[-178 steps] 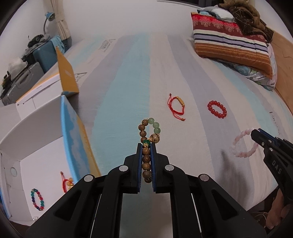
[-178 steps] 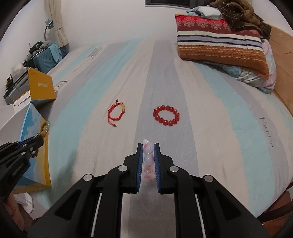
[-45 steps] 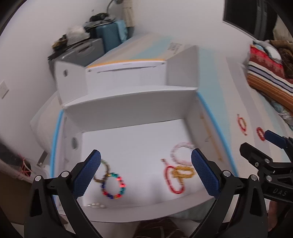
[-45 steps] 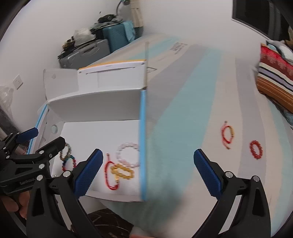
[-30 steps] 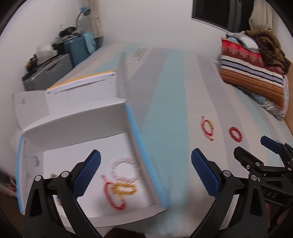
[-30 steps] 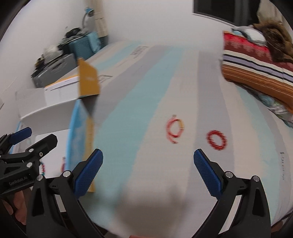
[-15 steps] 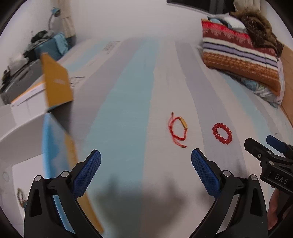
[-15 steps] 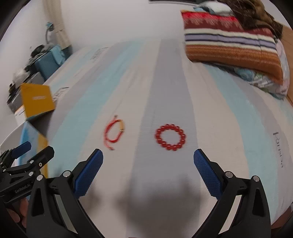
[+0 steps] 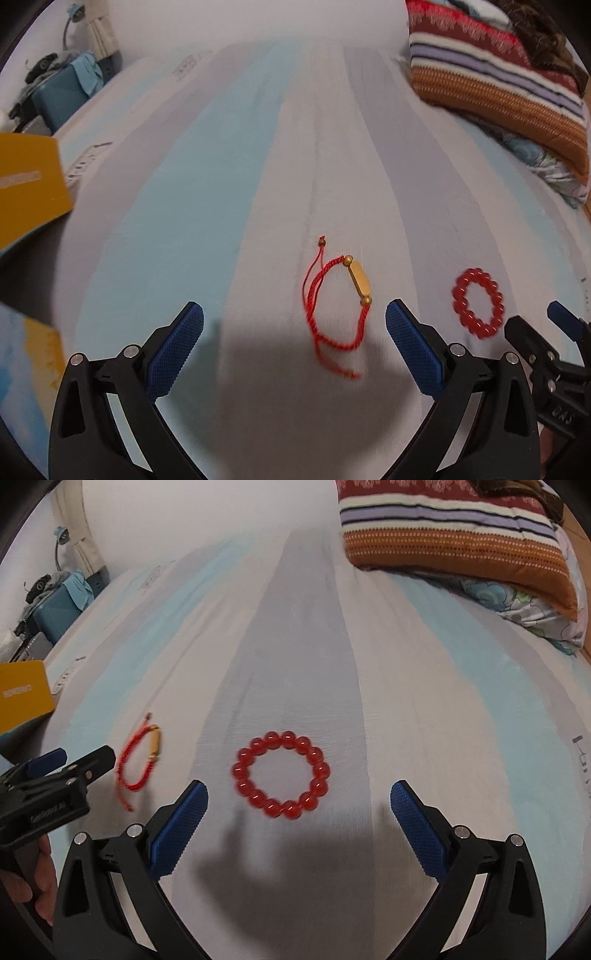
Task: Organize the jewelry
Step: 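Move both open tools back over the remaining bracelets on the bed, then grasp the red cord bracelet with the left tool while the right tool grasps the red bead bracelet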
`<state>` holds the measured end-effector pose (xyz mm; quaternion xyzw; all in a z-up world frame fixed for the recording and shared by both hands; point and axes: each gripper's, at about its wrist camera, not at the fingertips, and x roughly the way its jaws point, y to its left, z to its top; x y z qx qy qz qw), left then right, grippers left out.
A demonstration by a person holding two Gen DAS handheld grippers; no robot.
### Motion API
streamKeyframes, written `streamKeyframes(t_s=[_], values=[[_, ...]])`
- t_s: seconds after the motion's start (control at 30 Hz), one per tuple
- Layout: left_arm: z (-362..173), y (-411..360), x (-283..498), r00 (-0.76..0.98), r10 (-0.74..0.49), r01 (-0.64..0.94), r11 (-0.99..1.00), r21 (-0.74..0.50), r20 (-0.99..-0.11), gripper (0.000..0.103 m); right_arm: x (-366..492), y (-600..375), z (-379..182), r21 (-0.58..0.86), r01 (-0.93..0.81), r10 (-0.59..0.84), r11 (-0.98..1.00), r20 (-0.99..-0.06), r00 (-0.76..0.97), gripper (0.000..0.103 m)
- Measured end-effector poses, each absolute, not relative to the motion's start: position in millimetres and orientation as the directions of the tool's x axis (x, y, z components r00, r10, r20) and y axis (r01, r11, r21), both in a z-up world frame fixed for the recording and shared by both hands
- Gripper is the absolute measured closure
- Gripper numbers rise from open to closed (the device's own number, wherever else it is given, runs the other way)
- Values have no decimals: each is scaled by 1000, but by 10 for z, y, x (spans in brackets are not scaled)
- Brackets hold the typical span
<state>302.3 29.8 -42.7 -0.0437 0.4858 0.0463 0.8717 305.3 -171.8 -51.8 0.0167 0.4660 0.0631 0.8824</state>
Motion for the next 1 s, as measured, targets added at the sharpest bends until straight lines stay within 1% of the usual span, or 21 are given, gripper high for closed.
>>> streamKeyframes(t_s=[0.2,0.37,0.43,0.47,0.53,0.57,0.63,0.67,0.7,0.77,0.8,0.83,0.87,0.9,0.93,0.97,1.0], values=[[-608,221,3265,513,26,-121,992,-42,-858,6,3183,-1783,-723,122,-79,145,989,-841,521,8],[-780,133,3343,493,42,-114,993,-17,-869,6,3216,-1850,-853,124,-49,132,991,-856,501,16],[-832,137,3366,483,41,-117,993,-18,-875,9,3225,-1884,-879,138,-37,138,990,-857,496,23],[-842,149,3380,482,45,-123,992,-17,-875,13,3229,-1891,-893,133,-30,130,991,-860,494,25],[-857,162,3393,481,55,-130,991,-10,-875,19,3235,-1889,-905,124,-24,119,992,-862,493,34],[-863,166,3388,481,58,-128,992,-4,-875,24,3242,-1891,-910,115,-17,109,993,-863,493,37],[-863,179,3386,480,65,-126,992,4,-875,31,3254,-1890,-923,93,-4,83,996,-867,492,47],[-861,188,3390,479,64,-126,992,3,-876,35,3252,-1892,-925,83,-2,73,997,-868,492,50],[-858,194,3385,477,68,-127,992,8,-876,38,3258,-1896,-919,80,-3,71,997,-868,491,54],[-851,207,3376,470,77,-128,992,18,-880,47,3251,-1884,-907,79,-2,70,997,-870,489,63],[-847,203,3373,467,77,-128,992,19,-881,50,3259,-1877,-898,77,-3,69,997,-870,488,70],[-840,201,3366,465,76,-125,992,19,-882,56,3259,-1866,-894,72,-6,66,997,-871,487,76],[-836,199,3352,463,78,-123,992,23,-883,63,3252,-1850,-891,69,-10,65,998,-871,486,78],[-825,187,3349,462,78,-120,993,25,-884,66,3254,-1843,-888,68,-12,65,998,-871,487,82],[-818,177,3347,461,76,-114,993,26,-884,73,3249,-1837,-886,65,-13,63,998,-870,488,86],[-809,167,3339,461,77,-111,993,29,-884,80,3239,-1830,-882,63,-12,61,998,-869,491,87],[-801,166,3332,461,78,-107,994,31,-884,84,3241,-1826,-879,61,-11,59,998,-868,492,88]])
